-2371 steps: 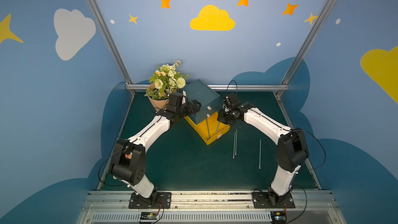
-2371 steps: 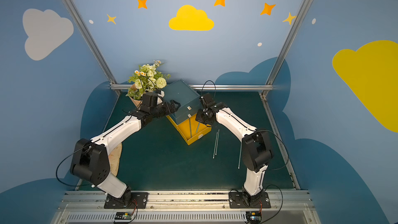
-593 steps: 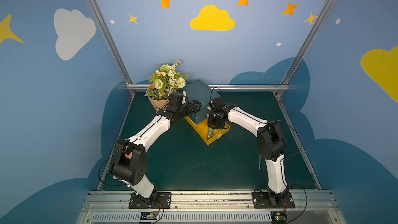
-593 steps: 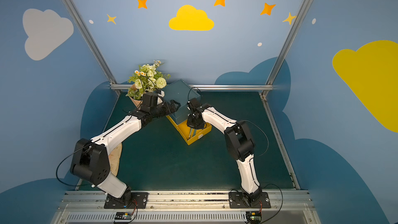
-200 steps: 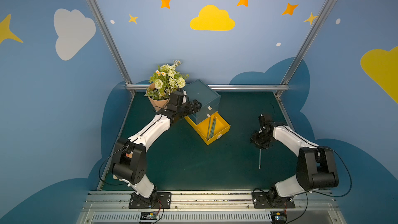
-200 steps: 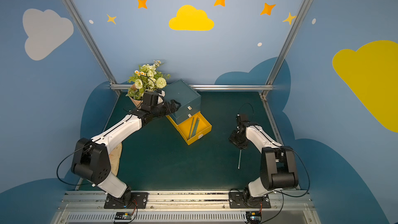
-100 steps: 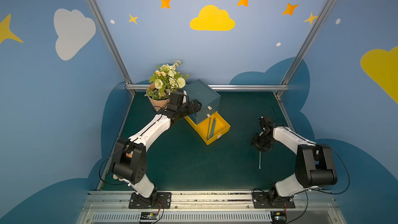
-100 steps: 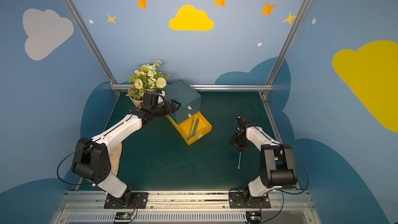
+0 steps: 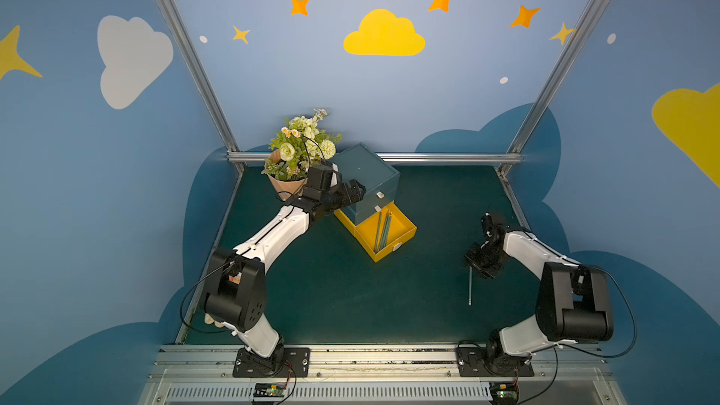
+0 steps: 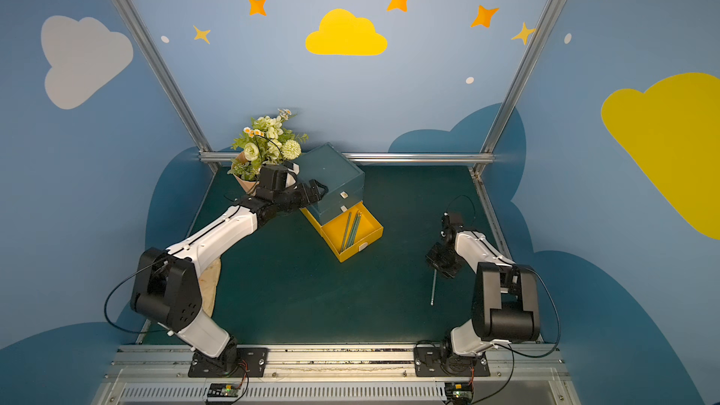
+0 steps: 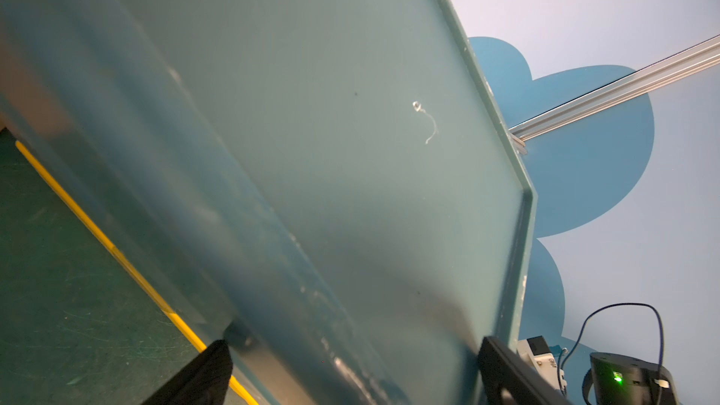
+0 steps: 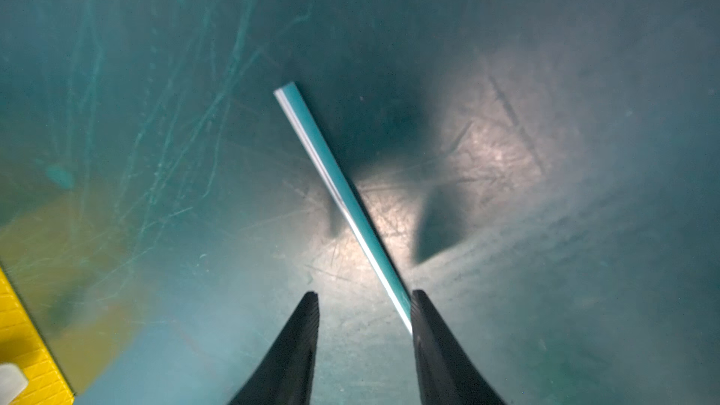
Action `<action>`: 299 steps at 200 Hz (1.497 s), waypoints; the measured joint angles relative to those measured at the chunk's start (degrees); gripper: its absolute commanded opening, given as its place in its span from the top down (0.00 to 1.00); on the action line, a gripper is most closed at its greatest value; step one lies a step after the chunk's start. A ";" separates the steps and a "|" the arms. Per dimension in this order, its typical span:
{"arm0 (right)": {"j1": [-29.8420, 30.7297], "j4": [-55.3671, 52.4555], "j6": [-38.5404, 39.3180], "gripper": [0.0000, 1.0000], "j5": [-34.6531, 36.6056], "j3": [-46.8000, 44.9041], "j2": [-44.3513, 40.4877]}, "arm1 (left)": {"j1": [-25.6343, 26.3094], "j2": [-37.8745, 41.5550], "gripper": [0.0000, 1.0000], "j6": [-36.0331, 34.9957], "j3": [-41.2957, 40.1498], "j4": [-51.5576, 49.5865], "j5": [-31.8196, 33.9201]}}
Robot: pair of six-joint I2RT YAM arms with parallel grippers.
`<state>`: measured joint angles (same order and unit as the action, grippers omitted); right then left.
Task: Please place the pencils in the drawer according to their color
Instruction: Pick up the pencil from the center of the board.
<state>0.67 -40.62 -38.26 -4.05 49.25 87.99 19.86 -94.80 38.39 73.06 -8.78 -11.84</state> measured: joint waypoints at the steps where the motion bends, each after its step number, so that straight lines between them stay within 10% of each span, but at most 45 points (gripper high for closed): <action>1: 0.04 0.04 0.00 0.58 -0.07 -0.02 0.11 | 0.00 -0.02 0.00 0.02 0.02 0.00 -0.02; 72: 1.18 0.02 -0.39 0.69 -0.26 0.00 3.21 | 0.00 -0.68 0.00 0.28 0.57 0.26 -0.31; 126: 1.42 -0.74 -0.48 1.00 1.90 0.04 3.39 | 0.00 -0.68 0.00 0.28 0.57 0.24 -0.33; 299: 4.52 -0.87 -0.70 1.00 -6.29 5.25 -5.03 | 0.07 -0.61 0.00 -0.57 2.56 -2.82 0.07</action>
<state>5.19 -41.50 -38.96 -10.35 54.50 82.96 19.92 -95.42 37.82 75.61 -11.60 -11.77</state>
